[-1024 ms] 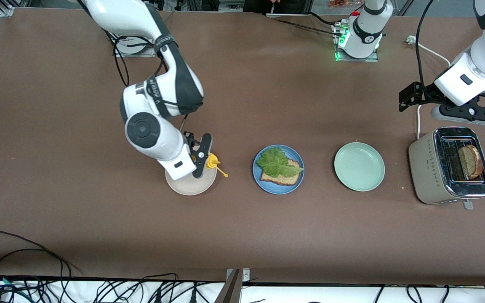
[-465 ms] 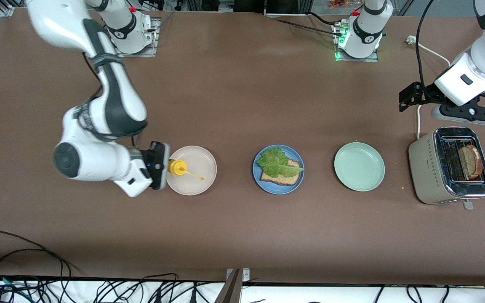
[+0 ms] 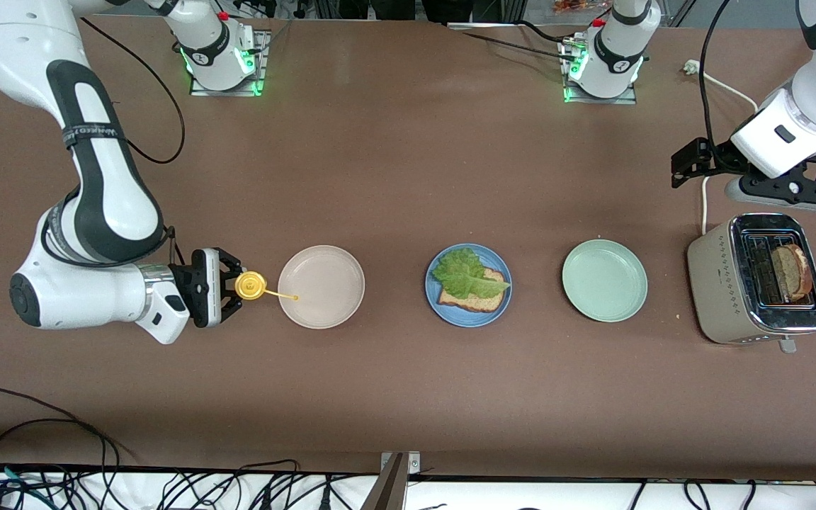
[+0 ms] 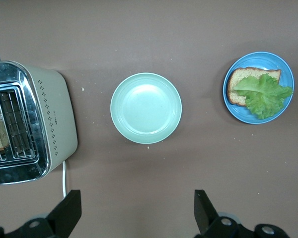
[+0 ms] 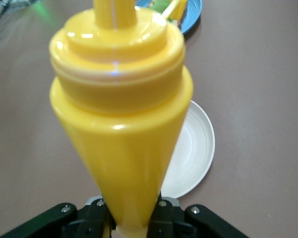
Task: Make sandwich in blue plate with both arms
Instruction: 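Carry the yellow bottle back beside the white plate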
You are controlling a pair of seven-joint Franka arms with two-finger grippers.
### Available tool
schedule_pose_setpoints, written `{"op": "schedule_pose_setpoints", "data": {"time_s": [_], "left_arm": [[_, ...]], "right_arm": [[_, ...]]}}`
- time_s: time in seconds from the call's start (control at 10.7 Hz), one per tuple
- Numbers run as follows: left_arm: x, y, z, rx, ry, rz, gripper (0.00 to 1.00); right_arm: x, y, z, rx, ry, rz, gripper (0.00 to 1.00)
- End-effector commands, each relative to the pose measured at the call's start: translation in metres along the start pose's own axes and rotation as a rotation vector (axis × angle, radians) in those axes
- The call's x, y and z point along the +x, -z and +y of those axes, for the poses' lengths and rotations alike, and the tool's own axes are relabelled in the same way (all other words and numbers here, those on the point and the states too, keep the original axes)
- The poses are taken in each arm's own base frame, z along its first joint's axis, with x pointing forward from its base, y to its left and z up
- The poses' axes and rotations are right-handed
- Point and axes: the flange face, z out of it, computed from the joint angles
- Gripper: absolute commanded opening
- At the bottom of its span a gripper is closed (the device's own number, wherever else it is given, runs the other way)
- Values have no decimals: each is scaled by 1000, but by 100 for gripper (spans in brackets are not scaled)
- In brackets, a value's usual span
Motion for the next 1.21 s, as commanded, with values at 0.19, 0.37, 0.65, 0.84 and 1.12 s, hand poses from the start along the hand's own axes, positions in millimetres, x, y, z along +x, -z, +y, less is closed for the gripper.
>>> {"op": "schedule_pose_setpoints", "data": {"time_s": [0.19,0.37,0.65,0.84,1.12], "left_arm": [[0,5,0,12,3,-4,100],[0,5,0,12,0,-4,100],[0,5,0,12,-2,-4,100],[0,4,0,12,-2,-5,100],[0,4,-1,12,0,-8,100]], "right_arm": [[-72,-41,23,74,113,230,0],[-99,-54,29,82,146,278,0],[-132,-77,36,88,180,308,0],[-144,-92,42,88,203,321,0],[-166,-108,49,52,231,326,0]]}}
